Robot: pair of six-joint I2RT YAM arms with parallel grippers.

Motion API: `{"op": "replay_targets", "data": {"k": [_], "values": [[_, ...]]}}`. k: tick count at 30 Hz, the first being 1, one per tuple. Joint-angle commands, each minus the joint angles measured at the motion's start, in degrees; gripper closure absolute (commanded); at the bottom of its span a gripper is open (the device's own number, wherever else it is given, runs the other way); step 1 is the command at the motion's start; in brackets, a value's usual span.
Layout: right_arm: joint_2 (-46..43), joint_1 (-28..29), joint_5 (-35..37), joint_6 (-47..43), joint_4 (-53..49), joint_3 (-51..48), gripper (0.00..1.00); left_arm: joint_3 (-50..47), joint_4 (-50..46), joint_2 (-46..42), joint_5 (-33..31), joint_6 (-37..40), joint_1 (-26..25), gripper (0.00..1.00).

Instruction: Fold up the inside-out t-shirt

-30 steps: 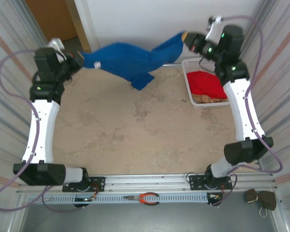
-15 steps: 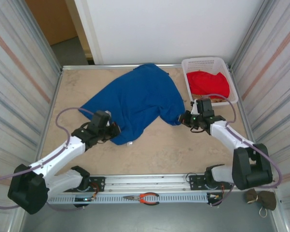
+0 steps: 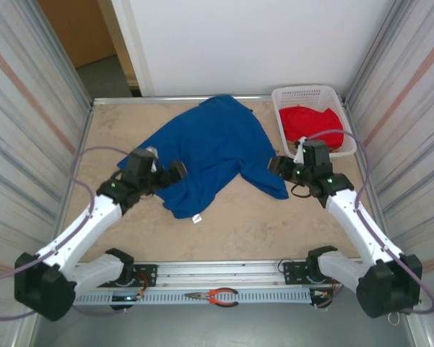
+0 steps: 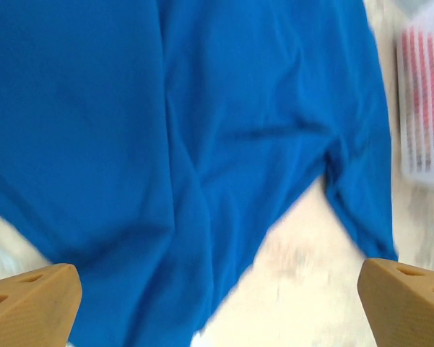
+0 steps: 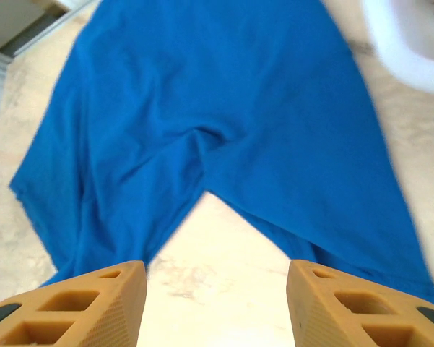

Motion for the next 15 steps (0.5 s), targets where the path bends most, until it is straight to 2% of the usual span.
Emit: {"op": "replay_targets", "data": {"k": [1, 8, 11, 15], "values": [[8.2, 3.6, 1.6, 0.9, 2.2, 4.7, 0.48, 6.6, 2.6, 9.1, 5.2, 7.1, 7.1, 0.01], [32.3, 7.0, 0.0, 3.6, 7.2, 17.9, 0.53, 23.6, 0.4, 31.7, 7.6, 14.1, 14.9, 0.01], [39.5, 7.0, -0.7, 4.8, 7.5, 22.0, 0.54, 26.6, -0.5, 37.8, 8.4, 14.9, 16.9, 0.01], [45.0, 6.9, -0.3, 6.9, 8.6, 23.5, 0.54, 26.3, 0.4, 41.5, 10.4, 14.8, 18.3, 0.01]]}}
